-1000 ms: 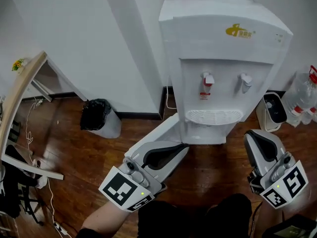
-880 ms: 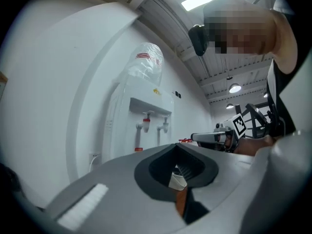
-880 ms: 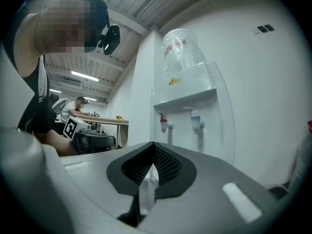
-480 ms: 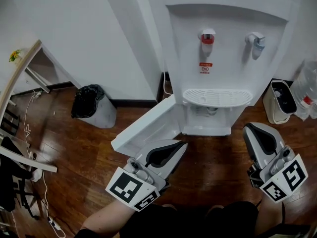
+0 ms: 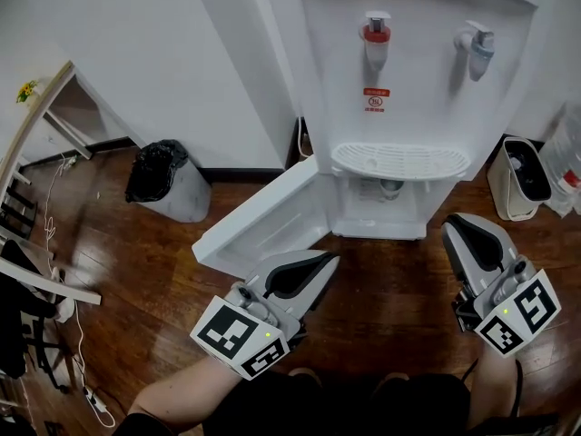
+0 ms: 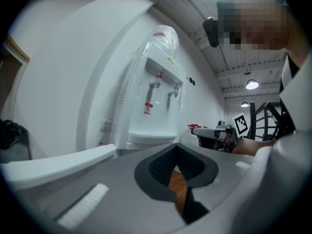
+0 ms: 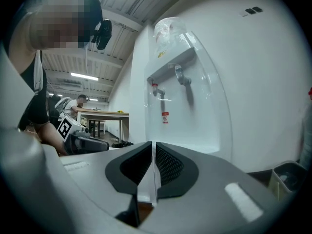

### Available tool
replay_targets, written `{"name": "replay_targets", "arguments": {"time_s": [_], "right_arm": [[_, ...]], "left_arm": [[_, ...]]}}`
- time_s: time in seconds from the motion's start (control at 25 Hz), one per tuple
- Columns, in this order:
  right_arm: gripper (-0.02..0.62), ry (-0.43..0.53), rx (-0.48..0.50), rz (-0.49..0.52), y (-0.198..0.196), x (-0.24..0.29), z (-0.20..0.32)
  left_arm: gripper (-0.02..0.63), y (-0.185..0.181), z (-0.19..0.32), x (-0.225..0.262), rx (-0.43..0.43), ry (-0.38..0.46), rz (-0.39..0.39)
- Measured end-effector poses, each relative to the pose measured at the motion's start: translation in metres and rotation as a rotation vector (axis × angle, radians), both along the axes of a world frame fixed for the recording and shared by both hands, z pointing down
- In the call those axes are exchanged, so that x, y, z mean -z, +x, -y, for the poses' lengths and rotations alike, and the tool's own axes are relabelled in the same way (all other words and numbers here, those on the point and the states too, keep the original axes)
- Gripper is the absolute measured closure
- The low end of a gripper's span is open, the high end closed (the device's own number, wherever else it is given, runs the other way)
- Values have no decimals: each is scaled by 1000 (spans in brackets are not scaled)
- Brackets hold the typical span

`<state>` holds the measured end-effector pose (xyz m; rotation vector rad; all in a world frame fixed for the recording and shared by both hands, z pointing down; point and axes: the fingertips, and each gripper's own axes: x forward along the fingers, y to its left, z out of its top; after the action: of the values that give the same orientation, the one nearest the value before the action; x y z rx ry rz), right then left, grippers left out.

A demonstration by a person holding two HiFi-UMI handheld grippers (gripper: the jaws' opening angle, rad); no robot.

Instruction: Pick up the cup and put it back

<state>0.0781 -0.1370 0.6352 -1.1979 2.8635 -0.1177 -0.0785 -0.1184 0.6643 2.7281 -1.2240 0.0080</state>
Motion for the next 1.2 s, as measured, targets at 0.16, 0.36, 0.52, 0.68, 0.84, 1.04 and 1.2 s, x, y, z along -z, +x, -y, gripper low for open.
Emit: {"name": "replay_targets", "arguments": {"time_s": [0.16,0.36,0.52,0.68,0.84,1.04,1.2], "right_arm": [[512,-5,0,-33,1,-32,13],[439,-21,-24,-24,3,-73,37],[387,-32,-30,-20,1,-108,54],[350,-12,-24,-46,-6,-146,69],[282,-13,-39,-69,-16,-182,90],[233,-90,-68,-71,-26,-233,123],[195,-140,-95,-74,-30,-264,146]], "left_arm": [[604,3,3,-11,-23,-10,8],[604,1,2,-32,-28,-79,32],[604,-6,3,-34,-14,-122,4],[604,-2,-1,-45,-47,-147,52],[604,8,-2,-44,-64,-130,75],[604,3,4,-56,-36,-161,86],[604,-7,7,-64,-23,-174,111]]}}
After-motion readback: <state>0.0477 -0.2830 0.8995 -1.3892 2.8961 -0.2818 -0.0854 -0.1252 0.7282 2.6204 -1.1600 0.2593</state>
